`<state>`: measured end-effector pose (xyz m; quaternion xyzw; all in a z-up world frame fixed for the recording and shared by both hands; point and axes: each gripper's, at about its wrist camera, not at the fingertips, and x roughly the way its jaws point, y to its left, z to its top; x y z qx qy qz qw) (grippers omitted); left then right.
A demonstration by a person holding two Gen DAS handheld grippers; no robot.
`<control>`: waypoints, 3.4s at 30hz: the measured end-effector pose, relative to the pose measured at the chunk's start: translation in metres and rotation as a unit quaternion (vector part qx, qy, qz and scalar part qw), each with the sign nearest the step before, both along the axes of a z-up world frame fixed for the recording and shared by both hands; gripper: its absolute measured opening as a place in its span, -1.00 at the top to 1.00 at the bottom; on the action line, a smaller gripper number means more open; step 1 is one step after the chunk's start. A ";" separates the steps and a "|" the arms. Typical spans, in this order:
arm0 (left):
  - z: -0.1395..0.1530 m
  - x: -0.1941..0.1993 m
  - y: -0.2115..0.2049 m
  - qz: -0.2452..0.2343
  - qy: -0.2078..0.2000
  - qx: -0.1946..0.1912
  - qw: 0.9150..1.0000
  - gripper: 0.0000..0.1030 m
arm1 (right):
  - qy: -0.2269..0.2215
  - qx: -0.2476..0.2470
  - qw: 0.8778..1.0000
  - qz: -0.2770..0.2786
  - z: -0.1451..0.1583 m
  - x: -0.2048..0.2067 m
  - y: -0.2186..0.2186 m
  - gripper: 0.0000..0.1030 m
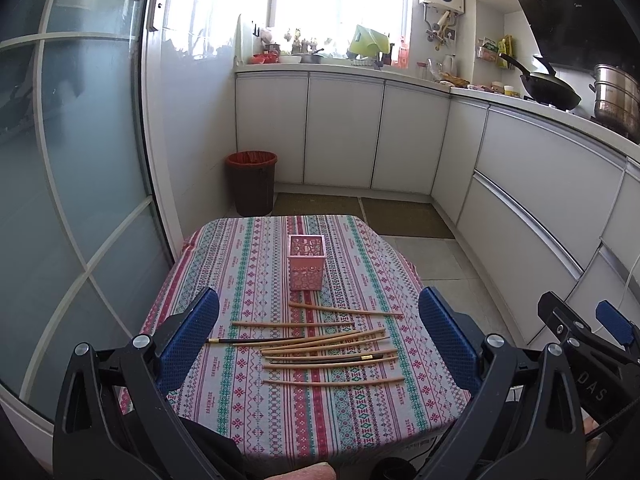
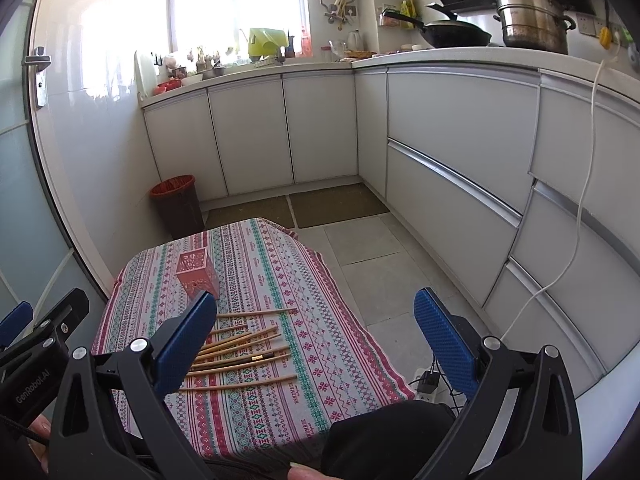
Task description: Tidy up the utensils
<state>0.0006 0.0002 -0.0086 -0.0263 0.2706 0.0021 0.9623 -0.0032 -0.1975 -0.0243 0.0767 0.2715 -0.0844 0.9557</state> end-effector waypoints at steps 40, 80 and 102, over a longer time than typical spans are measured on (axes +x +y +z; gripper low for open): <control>-0.277 0.327 -0.150 -0.349 0.418 0.186 0.818 0.07 | 0.169 0.334 0.927 -0.016 -0.208 0.156 -0.139 -0.87; -0.016 0.114 0.094 -0.276 -0.033 0.010 0.961 0.90 | 0.395 0.341 0.844 -0.121 -0.286 0.179 0.005 0.29; -0.008 0.097 0.121 -0.227 -0.043 -0.040 0.972 0.90 | 0.302 0.301 0.900 -0.095 -0.240 0.181 0.002 0.84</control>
